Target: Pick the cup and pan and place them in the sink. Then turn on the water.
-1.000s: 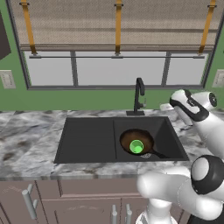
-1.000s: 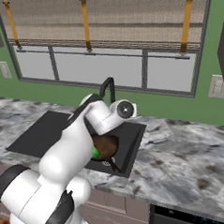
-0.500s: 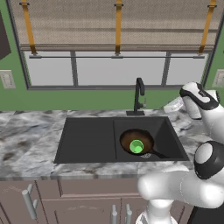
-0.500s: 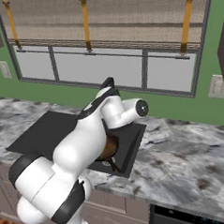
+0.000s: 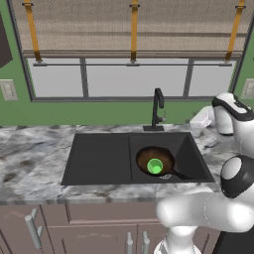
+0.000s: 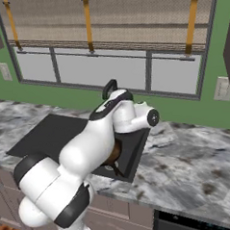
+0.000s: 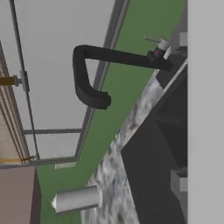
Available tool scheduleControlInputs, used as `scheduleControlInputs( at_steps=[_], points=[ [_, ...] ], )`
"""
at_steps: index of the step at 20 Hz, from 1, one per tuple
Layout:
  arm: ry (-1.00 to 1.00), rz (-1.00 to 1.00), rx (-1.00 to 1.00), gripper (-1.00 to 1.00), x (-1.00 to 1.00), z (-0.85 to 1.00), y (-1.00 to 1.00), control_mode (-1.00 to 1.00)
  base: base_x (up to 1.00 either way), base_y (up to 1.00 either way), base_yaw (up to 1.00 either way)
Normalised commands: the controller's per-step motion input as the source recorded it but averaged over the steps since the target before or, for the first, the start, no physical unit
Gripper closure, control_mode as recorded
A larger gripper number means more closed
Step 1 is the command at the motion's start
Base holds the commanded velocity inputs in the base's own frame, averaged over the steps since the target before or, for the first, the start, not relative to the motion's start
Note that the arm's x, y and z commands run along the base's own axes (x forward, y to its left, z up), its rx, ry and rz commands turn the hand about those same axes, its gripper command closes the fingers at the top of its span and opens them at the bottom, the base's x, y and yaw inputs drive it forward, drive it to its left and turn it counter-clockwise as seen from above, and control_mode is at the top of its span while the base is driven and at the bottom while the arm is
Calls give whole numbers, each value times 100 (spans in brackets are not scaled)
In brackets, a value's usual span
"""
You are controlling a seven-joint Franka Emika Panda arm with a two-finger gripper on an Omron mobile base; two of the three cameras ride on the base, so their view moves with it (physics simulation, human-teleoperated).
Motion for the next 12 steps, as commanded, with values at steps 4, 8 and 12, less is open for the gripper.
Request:
scheduleControlInputs(
  at_steps=[4, 8, 12],
  points=[
    [-9, 0, 0, -100, 2, 0, 0, -100, 0, 0, 0],
    [-3, -1, 0, -100, 11, 0, 4, -100, 0, 0, 0],
    [-2, -5, 0, -100, 25, 0, 7, -100, 0, 0, 0]
  ],
)
